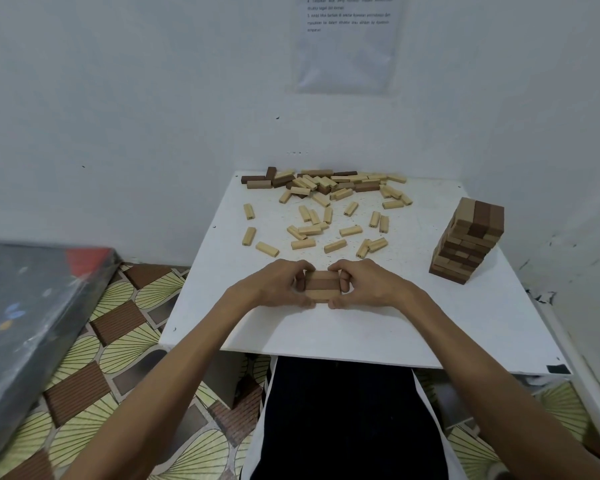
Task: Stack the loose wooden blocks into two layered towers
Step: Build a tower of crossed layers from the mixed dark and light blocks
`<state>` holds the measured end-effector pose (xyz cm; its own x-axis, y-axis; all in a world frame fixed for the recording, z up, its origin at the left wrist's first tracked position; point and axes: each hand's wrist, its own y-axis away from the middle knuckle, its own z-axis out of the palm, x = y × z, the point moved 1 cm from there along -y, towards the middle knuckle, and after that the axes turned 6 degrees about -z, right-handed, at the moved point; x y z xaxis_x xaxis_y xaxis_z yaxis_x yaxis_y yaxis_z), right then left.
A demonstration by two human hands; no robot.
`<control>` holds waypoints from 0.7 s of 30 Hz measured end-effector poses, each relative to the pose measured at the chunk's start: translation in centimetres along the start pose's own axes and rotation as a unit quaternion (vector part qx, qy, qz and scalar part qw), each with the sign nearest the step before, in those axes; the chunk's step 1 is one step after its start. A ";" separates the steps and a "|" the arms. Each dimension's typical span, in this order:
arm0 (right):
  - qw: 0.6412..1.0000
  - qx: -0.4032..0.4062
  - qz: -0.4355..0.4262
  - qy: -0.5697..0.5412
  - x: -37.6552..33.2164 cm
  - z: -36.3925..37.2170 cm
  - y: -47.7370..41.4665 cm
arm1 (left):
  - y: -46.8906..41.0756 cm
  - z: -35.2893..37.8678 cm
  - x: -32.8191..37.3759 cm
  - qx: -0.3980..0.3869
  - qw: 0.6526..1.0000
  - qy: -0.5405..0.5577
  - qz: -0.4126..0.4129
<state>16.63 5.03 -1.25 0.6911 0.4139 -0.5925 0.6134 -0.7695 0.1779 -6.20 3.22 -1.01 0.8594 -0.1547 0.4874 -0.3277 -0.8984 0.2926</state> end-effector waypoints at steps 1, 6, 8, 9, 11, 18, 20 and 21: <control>1.000 -0.004 0.001 -0.001 0.0 -0.1 -0.1 | -0.1 -0.1 0.1 -0.006 1.000 0.000 -0.005; 1.000 -0.010 -0.004 0.002 0.1 -0.1 -0.2 | -0.5 -0.1 0.5 -0.013 1.000 -0.001 -0.013; 1.000 -0.010 -0.004 0.000 0.2 0.0 -0.3 | -0.6 -0.1 0.5 -0.013 1.000 0.002 -0.014; 1.000 -0.010 -0.004 -0.002 0.2 0.0 -0.3 | -0.7 -0.1 0.4 -0.013 1.000 0.006 -0.015; 1.000 -0.012 -0.005 -0.005 0.3 0.0 -0.4 | -0.6 0.0 0.3 -0.014 1.000 0.015 -0.018; 0.999 0.001 -0.019 0.050 0.2 -0.2 -0.6 | -0.7 0.0 0.2 0.035 0.999 -0.024 -0.011; 0.995 0.006 -0.037 0.093 0.2 -0.3 -0.5 | -0.8 -0.2 0.5 0.043 0.997 -0.064 0.003; 0.992 0.011 -0.045 0.117 0.2 -0.5 -0.4 | -0.8 -0.3 0.8 0.048 0.995 -0.084 0.012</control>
<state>16.70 5.64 -1.06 0.7059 0.5808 -0.4054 0.6697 -0.7337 0.1151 -5.40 3.95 -0.60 0.9082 -0.2359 0.3458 -0.3168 -0.9273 0.1993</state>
